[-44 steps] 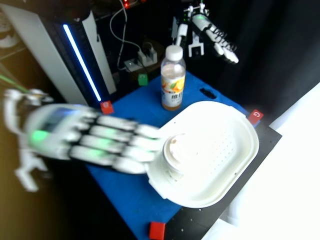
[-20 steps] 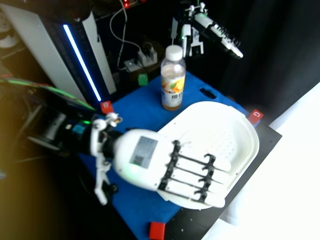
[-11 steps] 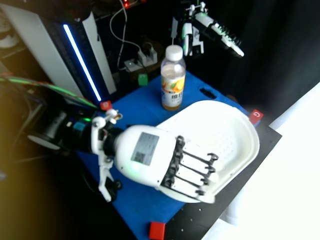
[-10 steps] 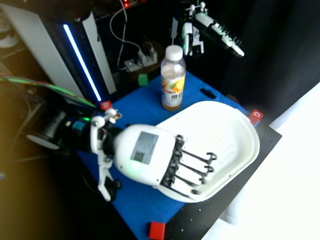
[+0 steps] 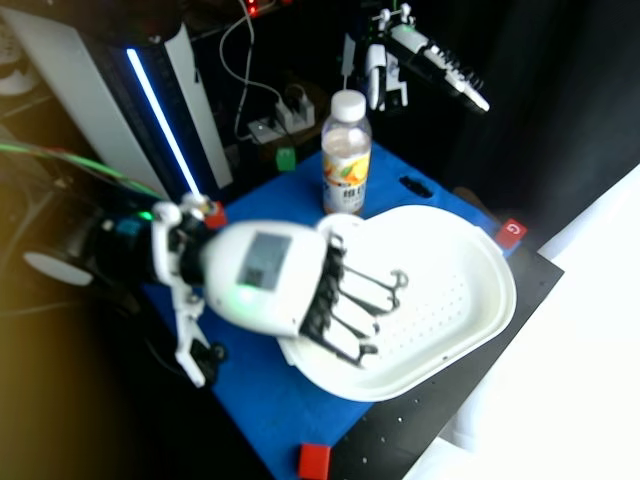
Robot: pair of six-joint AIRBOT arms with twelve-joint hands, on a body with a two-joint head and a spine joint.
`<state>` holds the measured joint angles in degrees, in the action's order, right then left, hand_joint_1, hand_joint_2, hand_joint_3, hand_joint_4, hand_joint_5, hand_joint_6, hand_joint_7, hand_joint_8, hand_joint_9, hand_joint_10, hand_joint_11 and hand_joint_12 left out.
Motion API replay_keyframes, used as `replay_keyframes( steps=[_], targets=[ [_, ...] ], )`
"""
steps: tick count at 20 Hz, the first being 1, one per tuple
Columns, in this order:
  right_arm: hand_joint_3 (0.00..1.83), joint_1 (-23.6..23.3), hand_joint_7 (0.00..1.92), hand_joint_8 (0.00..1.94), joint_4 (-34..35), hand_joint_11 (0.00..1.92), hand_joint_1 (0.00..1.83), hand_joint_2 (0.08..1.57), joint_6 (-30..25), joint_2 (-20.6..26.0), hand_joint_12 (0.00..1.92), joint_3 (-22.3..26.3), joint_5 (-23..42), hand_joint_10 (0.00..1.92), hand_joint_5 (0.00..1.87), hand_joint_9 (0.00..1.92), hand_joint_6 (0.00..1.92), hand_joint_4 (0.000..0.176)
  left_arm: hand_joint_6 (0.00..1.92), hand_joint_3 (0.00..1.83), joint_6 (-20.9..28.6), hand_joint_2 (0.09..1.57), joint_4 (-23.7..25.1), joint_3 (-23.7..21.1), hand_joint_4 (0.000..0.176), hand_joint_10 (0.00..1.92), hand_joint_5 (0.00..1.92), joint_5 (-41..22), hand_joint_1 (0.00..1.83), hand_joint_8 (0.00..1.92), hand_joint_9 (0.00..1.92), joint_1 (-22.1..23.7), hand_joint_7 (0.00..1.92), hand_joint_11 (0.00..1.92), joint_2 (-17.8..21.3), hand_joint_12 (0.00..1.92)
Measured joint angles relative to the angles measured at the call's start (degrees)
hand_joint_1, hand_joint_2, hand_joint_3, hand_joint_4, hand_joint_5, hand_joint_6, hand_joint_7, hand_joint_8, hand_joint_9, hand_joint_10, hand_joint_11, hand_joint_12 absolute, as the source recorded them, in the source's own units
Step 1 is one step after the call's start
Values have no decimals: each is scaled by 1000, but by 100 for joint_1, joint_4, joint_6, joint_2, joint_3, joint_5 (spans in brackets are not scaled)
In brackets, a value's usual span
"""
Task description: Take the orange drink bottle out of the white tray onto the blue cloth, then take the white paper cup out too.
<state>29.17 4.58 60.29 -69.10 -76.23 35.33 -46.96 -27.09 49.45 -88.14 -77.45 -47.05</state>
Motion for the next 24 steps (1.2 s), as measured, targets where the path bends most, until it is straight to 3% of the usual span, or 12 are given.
replay_keyframes(
  steps=[4,6,7,8,12,14,15,17,18,20,22,24],
  targets=[
    [8,0,520,1889,-280,806,929,1329,-7,487,1921,579,586,1921,591,658,1612,0,0,0,0,1130,-22,0,121,0,0,-42,581,0,0,-4,0,0,-61,0],
    [2,0,430,1884,-487,738,968,1327,-83,813,1921,935,942,1921,594,578,1598,0,0,0,0,1138,-35,0,135,0,0,-63,597,0,0,-4,0,0,-61,0],
    [1,31,407,1885,-680,664,972,1327,-455,916,1921,994,1200,1921,594,518,1597,0,0,0,0,1118,-72,0,155,0,0,-79,549,0,0,-13,0,6,-61,3],
    [0,105,425,1885,-798,691,996,1315,-903,949,1921,992,1432,1921,615,539,1563,0,0,0,2,1114,-101,0,139,0,0,-96,545,0,0,-28,0,25,-61,12],
    [3,715,362,1828,-1104,720,934,1328,-1902,968,1921,1062,1823,1921,591,564,1597,0,0,0,15,1098,-186,-24,175,0,0,-188,541,0,0,-87,0,16,-66,14],
    [0,964,437,1821,-1178,812,921,1314,-2109,1012,1921,1200,1956,1921,617,673,1566,0,0,0,24,1097,-179,-24,174,0,0,-221,543,0,0,-107,0,3,-66,9],
    [0,1189,532,1827,-1207,851,898,1193,-2216,1045,1921,1283,2140,1921,408,736,1631,0,0,3,22,1120,-181,-24,153,0,0,-234,561,0,0,-122,0,8,-68,13],
    [0,1615,557,1922,-1189,903,922,1169,-2382,1036,1921,1329,2306,1921,302,797,1738,0,0,1,22,1117,-275,-24,139,0,0,-251,533,0,0,-129,0,18,-68,20],
    [0,1716,583,1937,-1182,940,935,1294,-2420,1025,1921,1329,2302,1921,533,832,1633,0,0,1,24,1116,-289,-24,144,0,0,-254,534,0,0,-129,0,21,-68,23],
    [0,1982,377,1941,-1040,924,1054,1164,-2435,1012,1921,1327,2299,1921,205,729,1604,0,0,11,24,1142,-273,-24,148,0,0,-258,545,0,0,-142,0,7,-72,21],
    [0,2188,158,1655,-837,452,916,1192,-2437,986,1921,1298,2308,1882,66,288,1449,0,0,9,26,1151,-282,-24,144,0,0,-258,589,0,0,-146,0,0,-72,0],
    [0,2396,116,1257,-680,216,853,1185,-2437,984,1910,1274,2258,1564,25,151,1250,0,0,4,26,1143,-291,-24,132,0,0,-258,597,0,0,-146,0,0,-72,0]
  ],
)
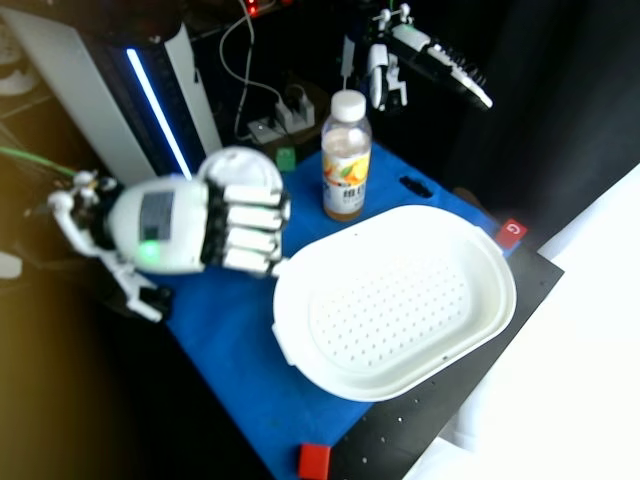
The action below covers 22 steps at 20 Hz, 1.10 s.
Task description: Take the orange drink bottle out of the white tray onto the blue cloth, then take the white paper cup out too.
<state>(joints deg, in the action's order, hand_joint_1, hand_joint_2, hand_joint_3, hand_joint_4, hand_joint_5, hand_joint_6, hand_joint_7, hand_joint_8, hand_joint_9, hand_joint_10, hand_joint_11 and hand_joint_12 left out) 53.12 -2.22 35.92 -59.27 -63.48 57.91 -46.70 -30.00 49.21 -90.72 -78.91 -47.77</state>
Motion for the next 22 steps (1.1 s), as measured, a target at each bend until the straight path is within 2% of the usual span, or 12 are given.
replay_keyframes(
  steps=[2,5,8,9,10,11,13,15,16,18,20,22],
  targets=[
    [0,92,92,874,79,13,866,1166,-15,-4,1836,2,17,1274,3,59,932,0,0,6,-2,1151,2,0,132,0,0,0,600,0,0,0,0,0,0,0],
    [3,146,96,243,151,0,790,1186,-11,-2,1675,44,87,854,0,2,527,5,0,4,-2,1150,-24,0,143,0,0,-4,598,0,0,0,0,0,0,0],
    [1,188,22,35,160,0,823,1177,-15,26,1187,72,122,285,0,0,278,0,0,5,-2,1158,-22,0,125,0,0,-70,640,0,0,-4,0,0,0,0],
    [1,188,4,6,160,0,804,1178,-13,61,859,98,101,56,0,0,94,20,0,5,2,1162,-26,0,128,0,0,-81,648,0,0,-13,0,0,0,0],
    [0,190,0,0,162,0,794,1171,-13,83,861,122,90,16,0,7,18,31,0,3,0,1158,-28,0,137,0,0,-85,638,0,0,-13,0,0,0,0],
    [0,190,0,0,157,0,790,1153,-13,98,1051,136,76,3,0,4,3,55,0,1,0,1154,-28,0,138,0,0,-85,636,0,0,-13,0,0,0,0],
    [0,199,0,0,153,0,705,1124,-11,164,1026,203,33,0,0,0,0,117,0,3,0,1159,-26,0,156,0,0,-85,651,0,0,-24,0,0,0,0],
    [0,214,0,0,120,0,642,1093,-13,267,1123,280,31,0,0,0,0,107,0,0,0,1155,-44,0,156,0,0,-87,674,0,0,-33,0,0,0,0],
    [0,219,0,0,116,0,591,1075,-11,341,1251,337,50,0,0,0,0,74,0,0,0,1150,-44,0,165,0,0,-87,684,0,0,-37,0,0,0,0],
    [0,256,0,0,120,0,558,1040,-11,422,1471,387,94,0,0,0,0,56,0,0,0,1138,-44,0,163,0,0,-87,670,0,0,-37,0,0,0,0],
    [0,291,0,0,109,0,544,1029,-9,472,1494,433,90,0,0,0,0,59,0,0,0,1139,-50,0,156,0,0,-85,692,0,0,-55,0,0,0,0],
    [0,328,0,0,96,0,579,1016,-9,570,1491,540,107,0,0,0,0,81,0,0,4,1139,-59,0,174,0,0,-87,709,0,0,-66,0,0,0,0]
  ],
)
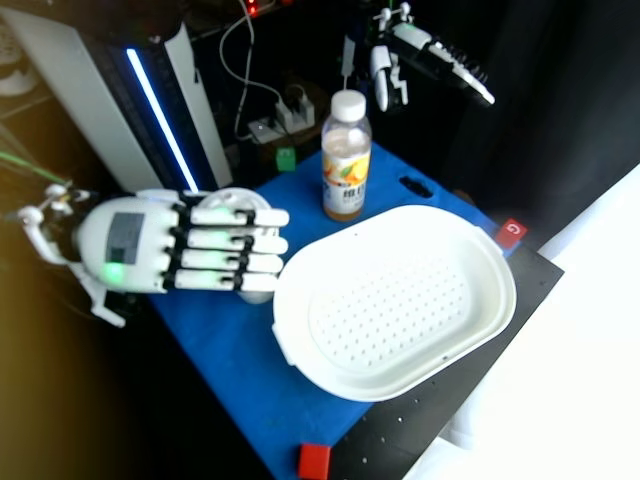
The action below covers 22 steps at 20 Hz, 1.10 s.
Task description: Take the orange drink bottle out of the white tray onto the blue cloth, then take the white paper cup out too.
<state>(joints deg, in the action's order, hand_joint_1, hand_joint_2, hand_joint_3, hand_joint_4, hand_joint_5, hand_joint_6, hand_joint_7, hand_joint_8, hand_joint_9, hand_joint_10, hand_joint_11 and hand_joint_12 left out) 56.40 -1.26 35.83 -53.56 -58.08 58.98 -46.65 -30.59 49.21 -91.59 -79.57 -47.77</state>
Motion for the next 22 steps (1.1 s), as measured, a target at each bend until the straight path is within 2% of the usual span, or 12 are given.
replay_keyframes(
  steps=[2,5,7,9,10,11,12,13,15,16,18,22],
  targets=[
    [0,74,0,0,-22,0,658,996,-2,127,1490,101,46,0,0,0,0,93,0,0,0,1131,-22,0,151,0,0,0,719,0,0,0,0,0,0,0],
    [0,177,0,0,-35,0,674,953,0,280,1011,208,173,0,0,0,0,98,0,0,0,1130,-28,0,142,0,0,0,743,0,0,0,0,0,0,0],
    [0,212,0,0,-24,0,611,936,0,337,789,243,317,0,0,0,0,90,0,0,2,1126,-31,0,148,0,0,-4,738,0,0,-7,0,0,0,0],
    [0,212,0,0,17,0,579,913,0,424,230,319,555,0,0,0,0,55,0,0,2,1121,-37,0,144,0,0,-4,750,0,0,-7,0,0,0,0],
    [0,212,0,0,2,0,591,941,2,511,45,358,813,0,0,0,0,66,0,0,4,1120,-37,0,140,0,0,0,751,0,0,-7,0,0,0,0],
    [1,212,0,0,31,0,611,963,2,590,8,382,1019,0,0,0,0,109,0,0,4,1107,-42,0,143,0,0,0,725,0,0,-7,0,0,0,0],
    [5,212,0,0,74,0,623,972,2,691,1,382,1285,0,0,0,0,121,0,0,13,1091,-33,0,149,0,0,-2,690,0,0,-7,0,0,0,0],
    [30,212,0,0,170,0,581,1028,33,752,0,382,1451,0,0,0,0,110,0,0,13,1091,-28,0,103,0,0,0,670,0,0,-7,0,0,2,0],
    [58,210,0,0,479,12,546,1100,273,826,6,382,1768,0,0,0,0,76,0,1,15,1114,42,0,91,0,0,-2,694,0,0,-7,0,0,31,0],
    [63,210,0,0,643,7,541,1232,413,826,3,382,1926,0,0,0,0,24,2,0,17,1103,125,4,107,0,7,9,720,0,0,22,0,0,79,0],
    [60,210,0,0,688,1,531,1264,498,824,0,382,2002,0,0,0,0,24,4,0,2,1109,177,42,114,0,11,-4,696,0,0,85,0,0,98,0],
    [4,184,0,0,898,0,505,1281,627,835,1242,341,2120,34,0,30,0,15,0,9,-13,1132,345,149,101,0,0,-7,627,0,0,372,0,0,160,0]
  ],
)
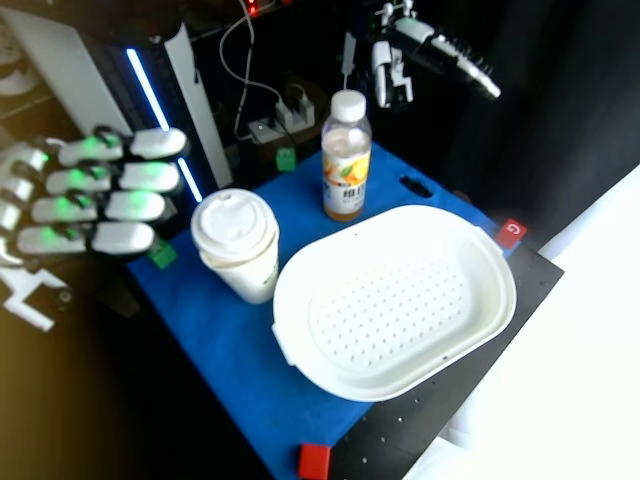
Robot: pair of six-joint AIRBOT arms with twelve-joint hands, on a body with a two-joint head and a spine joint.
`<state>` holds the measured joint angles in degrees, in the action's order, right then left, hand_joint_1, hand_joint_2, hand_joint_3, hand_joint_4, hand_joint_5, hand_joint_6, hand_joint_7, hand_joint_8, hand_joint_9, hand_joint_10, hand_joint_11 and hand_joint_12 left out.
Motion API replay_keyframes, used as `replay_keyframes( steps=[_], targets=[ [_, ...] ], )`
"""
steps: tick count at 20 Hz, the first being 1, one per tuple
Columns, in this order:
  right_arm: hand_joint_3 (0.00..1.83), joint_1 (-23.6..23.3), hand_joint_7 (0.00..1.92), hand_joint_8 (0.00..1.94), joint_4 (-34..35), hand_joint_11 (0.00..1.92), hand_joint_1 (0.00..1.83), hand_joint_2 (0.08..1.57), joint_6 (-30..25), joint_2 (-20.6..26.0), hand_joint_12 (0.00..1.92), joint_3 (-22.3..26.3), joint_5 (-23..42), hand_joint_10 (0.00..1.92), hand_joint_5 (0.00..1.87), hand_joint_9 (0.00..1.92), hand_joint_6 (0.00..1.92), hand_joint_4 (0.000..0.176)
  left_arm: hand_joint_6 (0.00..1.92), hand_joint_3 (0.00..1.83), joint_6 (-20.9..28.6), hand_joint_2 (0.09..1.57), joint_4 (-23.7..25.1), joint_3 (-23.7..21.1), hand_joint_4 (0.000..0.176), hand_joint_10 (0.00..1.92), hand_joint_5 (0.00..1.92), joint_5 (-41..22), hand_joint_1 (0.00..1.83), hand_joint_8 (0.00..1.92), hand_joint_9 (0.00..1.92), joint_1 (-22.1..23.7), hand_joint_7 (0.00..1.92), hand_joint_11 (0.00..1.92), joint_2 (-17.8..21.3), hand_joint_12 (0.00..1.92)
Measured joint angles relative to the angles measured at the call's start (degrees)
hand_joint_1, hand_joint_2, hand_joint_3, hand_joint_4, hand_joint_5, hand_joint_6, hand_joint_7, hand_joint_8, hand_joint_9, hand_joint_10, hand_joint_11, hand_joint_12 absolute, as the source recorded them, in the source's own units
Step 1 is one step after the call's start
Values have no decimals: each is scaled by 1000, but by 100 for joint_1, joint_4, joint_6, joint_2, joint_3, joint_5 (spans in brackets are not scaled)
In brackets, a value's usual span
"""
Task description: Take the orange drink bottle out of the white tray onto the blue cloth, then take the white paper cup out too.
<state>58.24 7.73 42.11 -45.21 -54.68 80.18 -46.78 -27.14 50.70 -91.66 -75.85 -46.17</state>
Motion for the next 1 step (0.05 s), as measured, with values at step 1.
replay_keyframes(
  steps=[1],
  targets=[
    [1,-50,0,0,28,0,524,1279,0,46,1415,-13,-11,145,0,5,0,30,0,10,-15,1137,37,26,114,0,0,2,634,0,0,105,0,0,2,0]
  ],
)
